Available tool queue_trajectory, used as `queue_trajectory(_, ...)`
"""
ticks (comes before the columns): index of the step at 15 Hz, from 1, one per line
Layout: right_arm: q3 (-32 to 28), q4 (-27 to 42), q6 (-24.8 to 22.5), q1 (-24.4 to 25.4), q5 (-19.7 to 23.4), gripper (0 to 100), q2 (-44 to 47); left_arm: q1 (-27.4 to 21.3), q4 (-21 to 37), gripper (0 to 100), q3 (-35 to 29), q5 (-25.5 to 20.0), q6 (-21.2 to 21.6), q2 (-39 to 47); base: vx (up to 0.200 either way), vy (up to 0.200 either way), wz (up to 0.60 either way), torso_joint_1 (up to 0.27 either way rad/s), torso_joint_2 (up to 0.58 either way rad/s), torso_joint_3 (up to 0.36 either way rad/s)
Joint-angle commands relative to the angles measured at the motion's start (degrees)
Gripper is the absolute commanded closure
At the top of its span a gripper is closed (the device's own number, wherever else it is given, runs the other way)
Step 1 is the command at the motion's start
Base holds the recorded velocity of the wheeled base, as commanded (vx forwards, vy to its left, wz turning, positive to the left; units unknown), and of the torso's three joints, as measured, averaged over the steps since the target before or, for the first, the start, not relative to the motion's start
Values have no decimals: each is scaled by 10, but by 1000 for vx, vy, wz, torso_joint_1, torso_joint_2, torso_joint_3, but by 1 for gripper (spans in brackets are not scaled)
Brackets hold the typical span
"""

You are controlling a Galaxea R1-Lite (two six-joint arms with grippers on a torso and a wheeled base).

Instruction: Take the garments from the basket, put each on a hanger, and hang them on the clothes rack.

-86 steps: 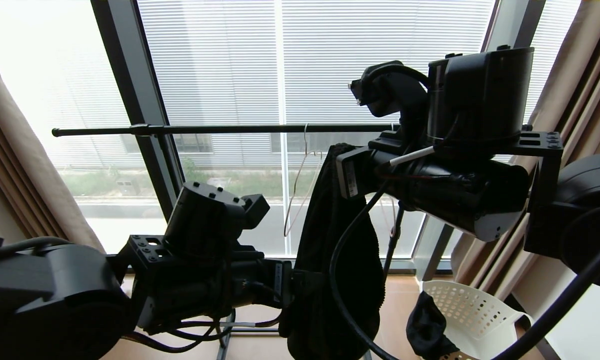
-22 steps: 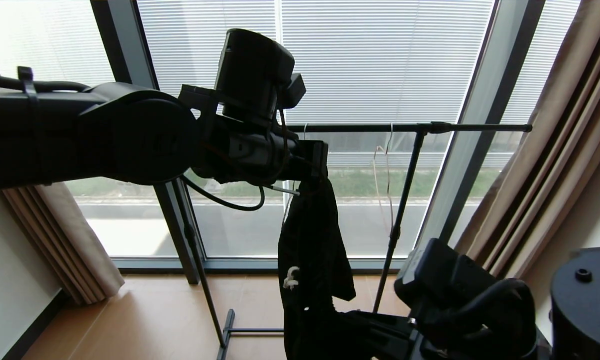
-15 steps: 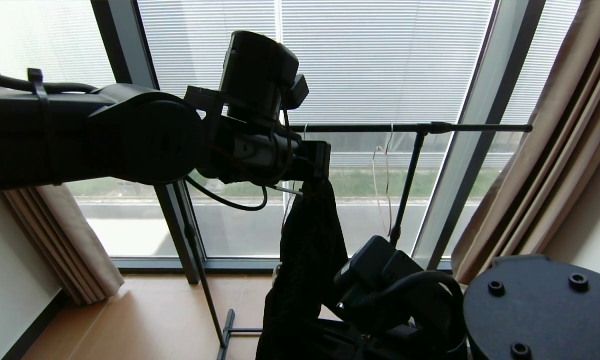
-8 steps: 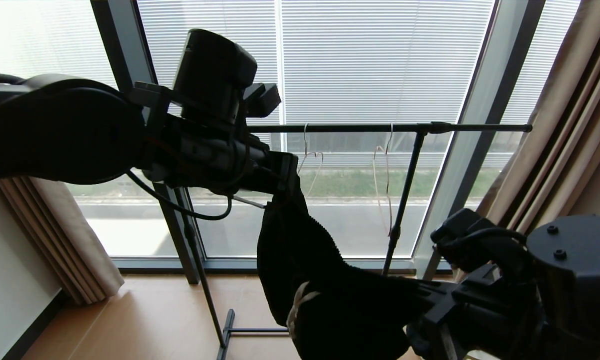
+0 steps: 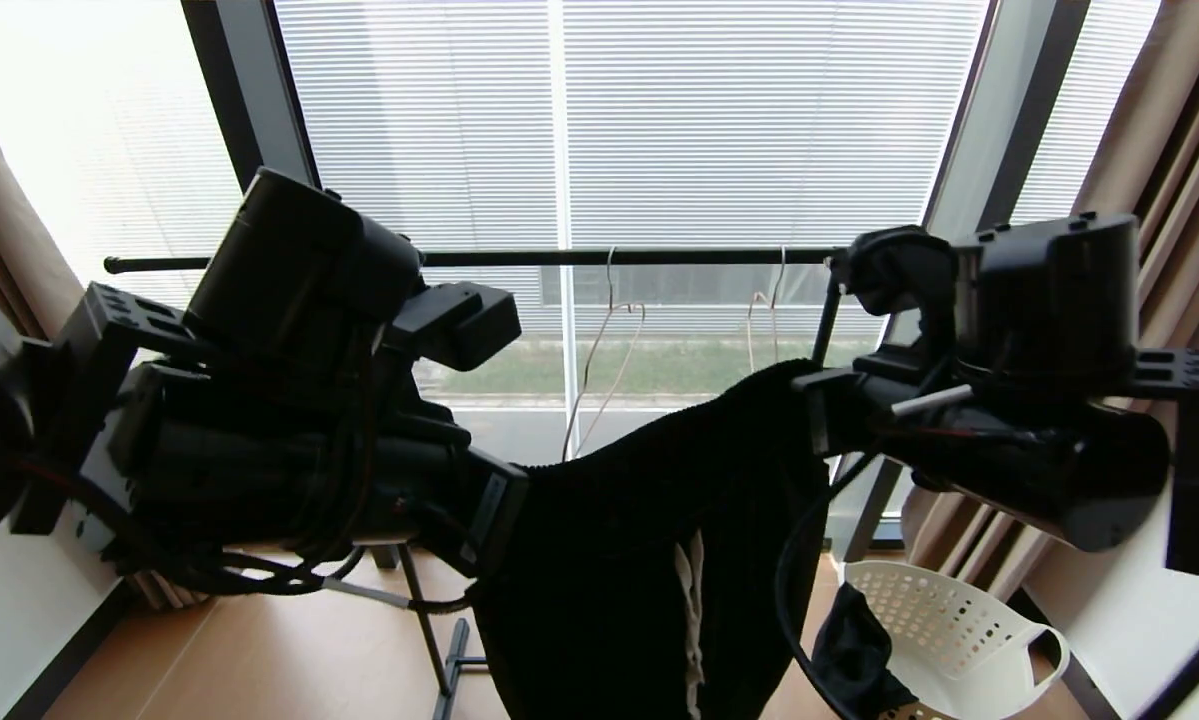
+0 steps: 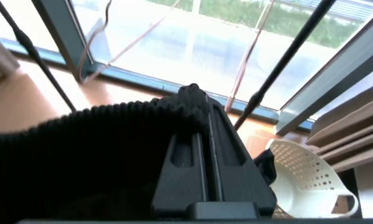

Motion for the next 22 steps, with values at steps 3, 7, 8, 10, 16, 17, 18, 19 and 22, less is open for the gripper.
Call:
queue_trajectory(3,-203,7,-1,17,-6,100,168,-82,0,100,48,-1,-42,-15,0,0,0,0,0,0)
queue_trajectory(7,-267,1,6,48,-5,100,227,-135,-3,100,33,-47,-101,5,0,0,0,0,0,0)
queue_trajectory(8,-276,1,30,65,-5,100,244,-145,-3,100,20,-71,-133,12,0,0,0,0,0,0)
queue_trajectory(10,-276,3,41,78,-5,100,248,-145,-11,100,17,-92,-155,13,0,0,0,0,0,0)
queue_trajectory(16,-197,-4,44,34,3,100,152,-85,-17,100,82,-58,-156,-6,0,0,0,0,0,0)
queue_trajectory(17,-166,-5,45,23,15,100,123,-66,-17,100,90,-57,-153,-15,0,0,0,0,0,0)
queue_trajectory(18,-132,-5,45,14,25,100,94,-45,-18,100,93,-50,-139,-17,0,0,0,0,0,0)
queue_trajectory(19,-98,-5,42,7,29,100,62,-20,-23,100,93,-35,-121,-16,0,0,0,0,0,0)
queue_trajectory(22,14,-5,26,-3,27,100,-21,31,-82,100,81,-31,-90,1,0,0,0,0,0,0)
